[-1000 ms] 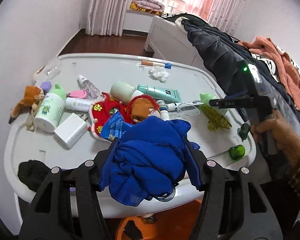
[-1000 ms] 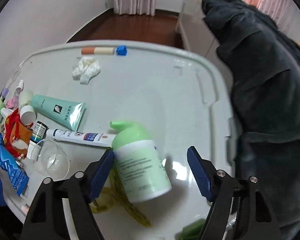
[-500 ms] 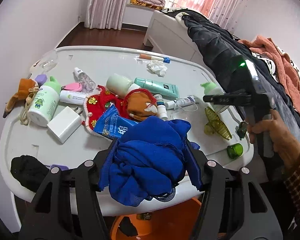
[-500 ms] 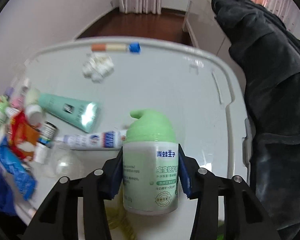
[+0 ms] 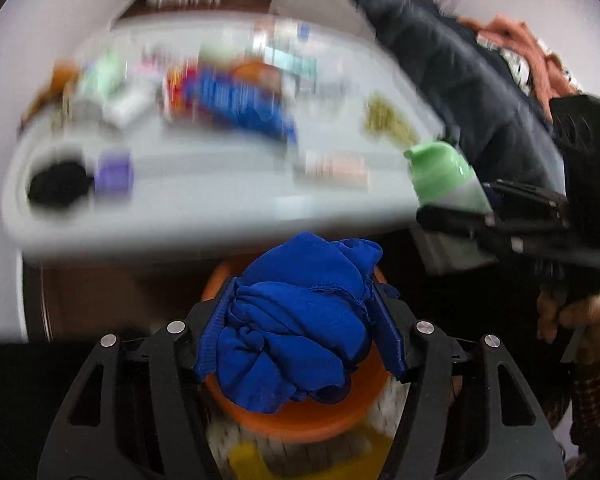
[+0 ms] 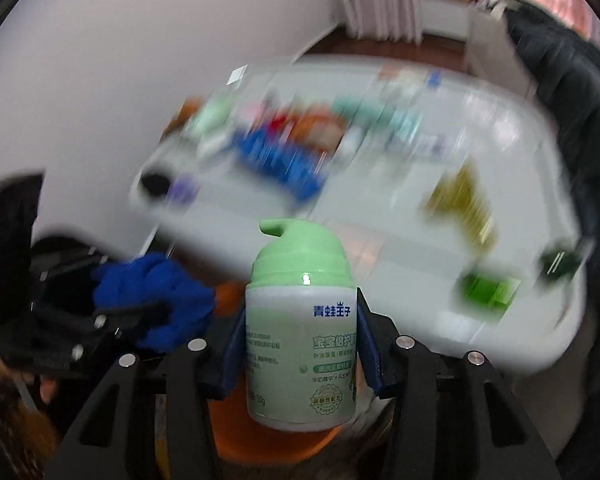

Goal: Collect trash
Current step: 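Drop the blue cloth and green-capped jar into the orange bin, then grasp the blue wrapper with the left tool while the right tool grasps the yellow hair clip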

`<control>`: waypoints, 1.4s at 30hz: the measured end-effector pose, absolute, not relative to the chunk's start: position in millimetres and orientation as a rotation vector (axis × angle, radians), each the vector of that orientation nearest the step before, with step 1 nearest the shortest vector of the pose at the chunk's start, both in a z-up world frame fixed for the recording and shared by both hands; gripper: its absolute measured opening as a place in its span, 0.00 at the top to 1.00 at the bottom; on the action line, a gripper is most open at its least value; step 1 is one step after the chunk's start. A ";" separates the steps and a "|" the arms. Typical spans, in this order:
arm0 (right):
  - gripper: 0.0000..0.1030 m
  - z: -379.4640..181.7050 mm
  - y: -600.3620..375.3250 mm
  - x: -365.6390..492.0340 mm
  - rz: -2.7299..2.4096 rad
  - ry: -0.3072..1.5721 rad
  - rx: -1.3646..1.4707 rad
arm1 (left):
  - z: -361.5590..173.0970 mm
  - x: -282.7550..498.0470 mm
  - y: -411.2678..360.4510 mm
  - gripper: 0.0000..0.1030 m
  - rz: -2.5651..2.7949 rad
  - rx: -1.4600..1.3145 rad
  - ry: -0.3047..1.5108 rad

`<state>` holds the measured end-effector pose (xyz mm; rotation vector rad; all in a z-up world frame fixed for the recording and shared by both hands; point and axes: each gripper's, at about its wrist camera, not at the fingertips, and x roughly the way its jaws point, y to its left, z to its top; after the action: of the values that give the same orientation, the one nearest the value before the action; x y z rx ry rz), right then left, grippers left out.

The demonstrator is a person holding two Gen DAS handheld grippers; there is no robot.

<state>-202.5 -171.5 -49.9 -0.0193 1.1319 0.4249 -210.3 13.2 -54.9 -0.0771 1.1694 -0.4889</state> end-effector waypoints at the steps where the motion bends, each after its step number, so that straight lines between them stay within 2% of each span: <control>1: 0.54 -62.4 -166.5 -215.1 0.433 1.166 -0.018 | -63.1 -217.4 14.7 0.41 -0.486 -0.078 1.199; 3: 0.53 -83.2 -159.3 -229.4 0.444 1.229 -0.018 | -80.1 -229.6 15.4 0.40 -0.482 -0.065 1.260; 5: 0.37 -94.4 -157.8 -234.7 0.446 1.259 -0.016 | -94.0 -233.0 14.5 0.37 -0.474 -0.063 1.319; 6: 0.19 -96.3 -156.6 -239.4 0.443 1.261 -0.016 | -97.0 -232.7 14.6 0.36 -0.466 -0.062 1.333; 10: 0.05 -91.7 -163.0 -235.5 0.410 1.217 -0.016 | -95.7 -229.7 21.4 0.31 -0.415 -0.079 1.319; 16: 0.05 -80.6 -194.8 -223.1 0.330 1.146 0.095 | -65.4 -225.3 33.0 0.30 -0.307 -0.034 1.142; 23: 0.05 -20.4 -214.9 -169.3 0.219 1.025 0.021 | -16.6 -182.6 26.1 0.18 -0.260 0.043 0.921; 29: 0.05 14.8 -215.4 -114.6 0.160 0.897 -0.068 | -26.7 -108.5 6.9 0.17 -0.237 -0.101 0.981; 36: 0.05 -11.8 -234.8 -102.7 0.080 0.849 -0.030 | -62.1 -59.9 -1.7 0.17 -0.138 -0.238 1.081; 42: 0.05 -22.4 -236.4 -98.4 0.071 0.871 -0.049 | -77.0 -33.2 -13.3 0.18 -0.029 -0.124 1.043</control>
<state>-98.4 -236.4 -22.4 -0.0493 0.8711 0.0708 -33.2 -13.3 -77.0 -0.1245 1.0425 -0.0291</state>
